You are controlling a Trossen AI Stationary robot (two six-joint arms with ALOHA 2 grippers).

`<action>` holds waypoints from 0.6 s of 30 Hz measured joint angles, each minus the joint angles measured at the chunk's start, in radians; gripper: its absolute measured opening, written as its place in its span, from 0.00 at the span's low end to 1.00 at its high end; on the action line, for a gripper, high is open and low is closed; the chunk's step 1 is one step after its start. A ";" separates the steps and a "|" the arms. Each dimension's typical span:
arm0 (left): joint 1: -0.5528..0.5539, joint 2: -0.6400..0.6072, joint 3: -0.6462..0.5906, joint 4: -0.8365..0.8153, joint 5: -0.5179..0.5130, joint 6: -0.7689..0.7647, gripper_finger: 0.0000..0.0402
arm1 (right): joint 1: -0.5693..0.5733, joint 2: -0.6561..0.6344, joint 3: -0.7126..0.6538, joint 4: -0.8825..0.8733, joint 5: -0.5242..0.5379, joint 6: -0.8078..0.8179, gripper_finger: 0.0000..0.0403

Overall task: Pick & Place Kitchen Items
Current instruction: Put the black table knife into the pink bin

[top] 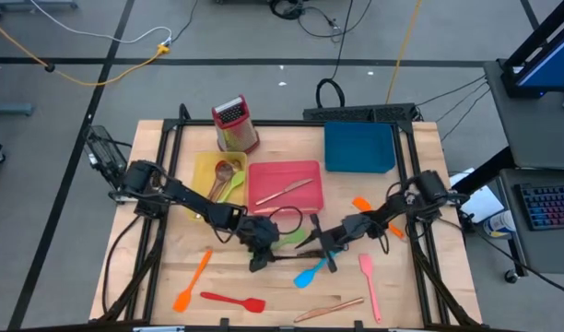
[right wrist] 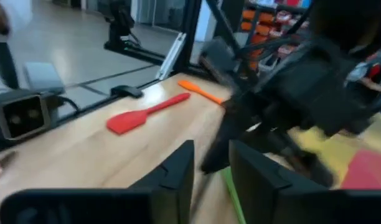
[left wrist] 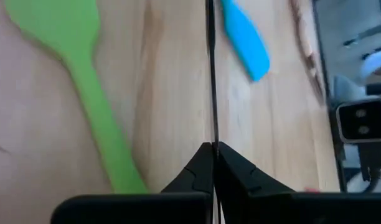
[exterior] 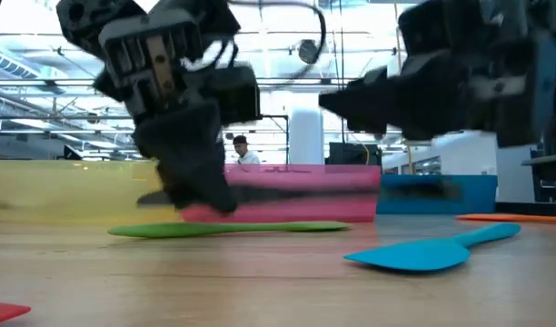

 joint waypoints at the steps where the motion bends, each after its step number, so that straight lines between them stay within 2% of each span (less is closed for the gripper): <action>1: -0.002 -0.021 0.002 -0.022 -0.021 0.015 0.01 | 0.004 -0.026 0.000 -0.031 -0.001 0.009 0.25; 9: -0.005 -0.164 0.004 -0.195 -0.191 0.135 0.01 | 0.037 -0.228 0.000 -0.233 0.069 0.052 0.37; 18: 0.038 -0.334 0.004 -0.351 -0.380 0.243 0.01 | 0.047 -0.374 0.001 -0.353 0.065 0.057 0.38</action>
